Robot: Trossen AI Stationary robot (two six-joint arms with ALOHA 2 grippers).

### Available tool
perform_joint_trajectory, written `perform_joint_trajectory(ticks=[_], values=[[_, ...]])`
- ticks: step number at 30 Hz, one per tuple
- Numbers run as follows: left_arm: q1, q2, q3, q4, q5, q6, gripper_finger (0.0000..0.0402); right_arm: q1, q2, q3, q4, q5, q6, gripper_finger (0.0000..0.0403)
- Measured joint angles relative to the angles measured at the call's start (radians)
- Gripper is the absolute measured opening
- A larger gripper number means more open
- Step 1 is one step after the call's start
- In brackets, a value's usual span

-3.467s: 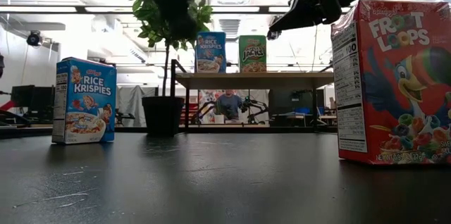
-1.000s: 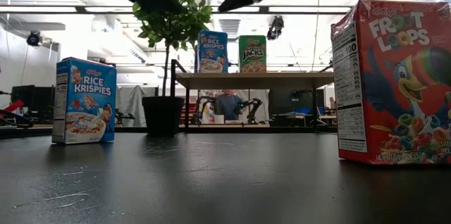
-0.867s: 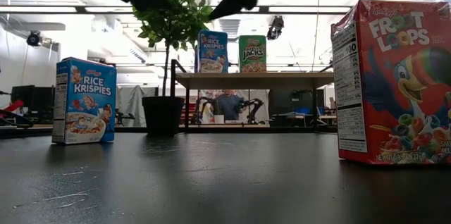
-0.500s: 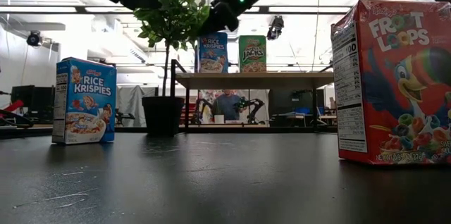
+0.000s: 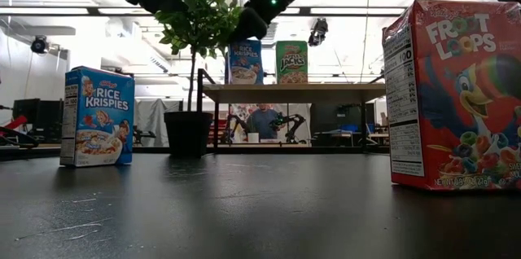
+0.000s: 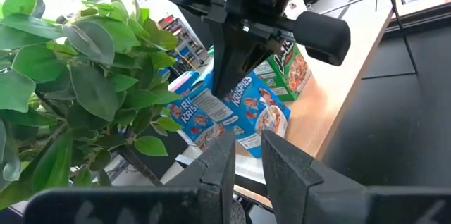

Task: Stack cereal on shelf
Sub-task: Put the right blue cereal box on the shelf, aligned with the other blue cereal box

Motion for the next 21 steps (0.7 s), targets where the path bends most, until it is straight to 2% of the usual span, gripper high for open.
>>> perform_joint_trajectory(ticks=[21], values=[[0.000,0.001,0.000,-0.005,0.000,0.000,0.0054,0.076,0.001,-0.024,-0.157,0.000,0.021,0.0009]])
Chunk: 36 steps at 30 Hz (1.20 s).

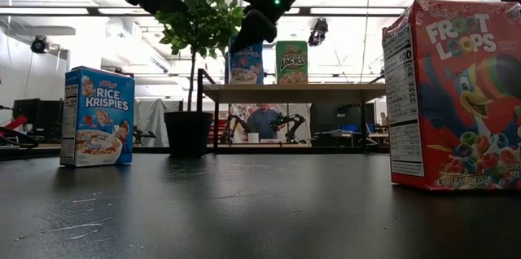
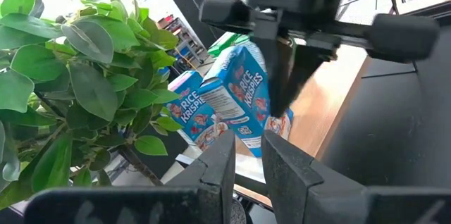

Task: Stack cereal on shelf
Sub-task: Put the right blue cereal box on the shelf, aligned with the other blue cereal box

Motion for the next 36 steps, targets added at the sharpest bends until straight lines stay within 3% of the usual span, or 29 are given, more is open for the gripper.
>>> perform_joint_trajectory(ticks=[18,26,36], values=[[0.000,0.000,0.000,-0.008,0.001,0.014,0.0054,0.017,0.006,-0.184,0.234,0.147,-0.067,0.0009],[0.000,0.000,0.000,-0.008,0.000,0.019,0.0054,0.010,0.006,-0.188,0.275,0.143,-0.061,0.0009],[0.000,0.000,-0.001,-0.008,0.000,0.023,0.0054,-0.003,0.006,-0.188,0.329,0.211,0.002,0.0009]])
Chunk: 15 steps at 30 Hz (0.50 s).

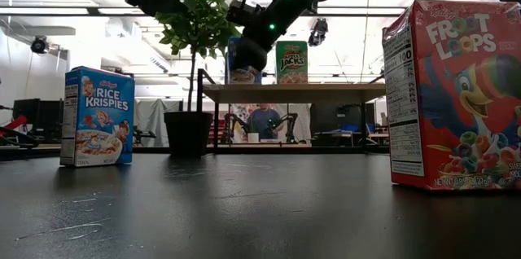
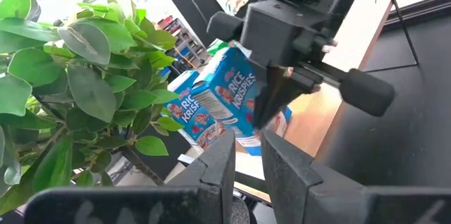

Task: Stack cereal on shelf
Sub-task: Put the right blue cereal box on the shelf, aligned with the other blue cereal box

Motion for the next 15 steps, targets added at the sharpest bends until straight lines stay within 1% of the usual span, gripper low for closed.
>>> perform_joint_trajectory(ticks=[5,15], values=[[0.000,0.000,0.000,0.000,0.000,0.000,0.0054,-0.002,0.000,0.000,0.014,0.035,0.036,0.0009],[0.000,0.000,0.000,-0.001,0.000,0.000,0.0054,0.004,-0.002,0.000,0.009,0.035,0.028,0.0009]])
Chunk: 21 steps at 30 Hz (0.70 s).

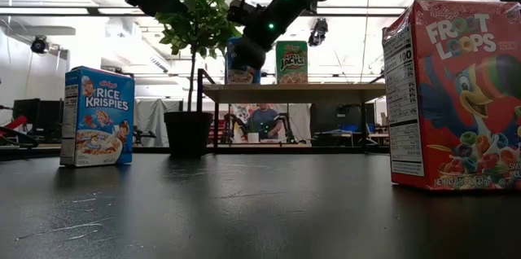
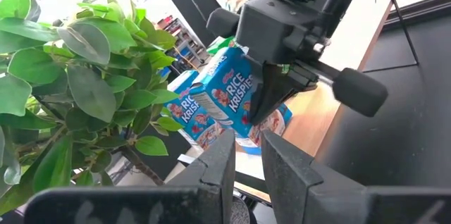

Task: Stack cereal on shelf
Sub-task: Put the right blue cereal box on the shelf, aligned with the other blue cereal box, then adjust the blue cereal box on the shelf

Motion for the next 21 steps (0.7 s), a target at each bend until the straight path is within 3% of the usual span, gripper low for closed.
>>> perform_joint_trajectory(ticks=[9,14,21], values=[[0.000,0.000,0.000,-0.024,0.000,-0.002,0.0054,0.054,-0.008,0.033,-0.134,-0.011,-0.011,0.0009],[0.000,0.000,0.000,-0.024,0.000,-0.003,0.0054,0.039,-0.015,0.201,-0.344,-0.036,0.006,0.0009],[0.000,0.000,0.000,-0.023,0.000,-0.004,0.0054,-0.098,-0.016,0.438,-0.462,-0.199,0.006,0.0008]])
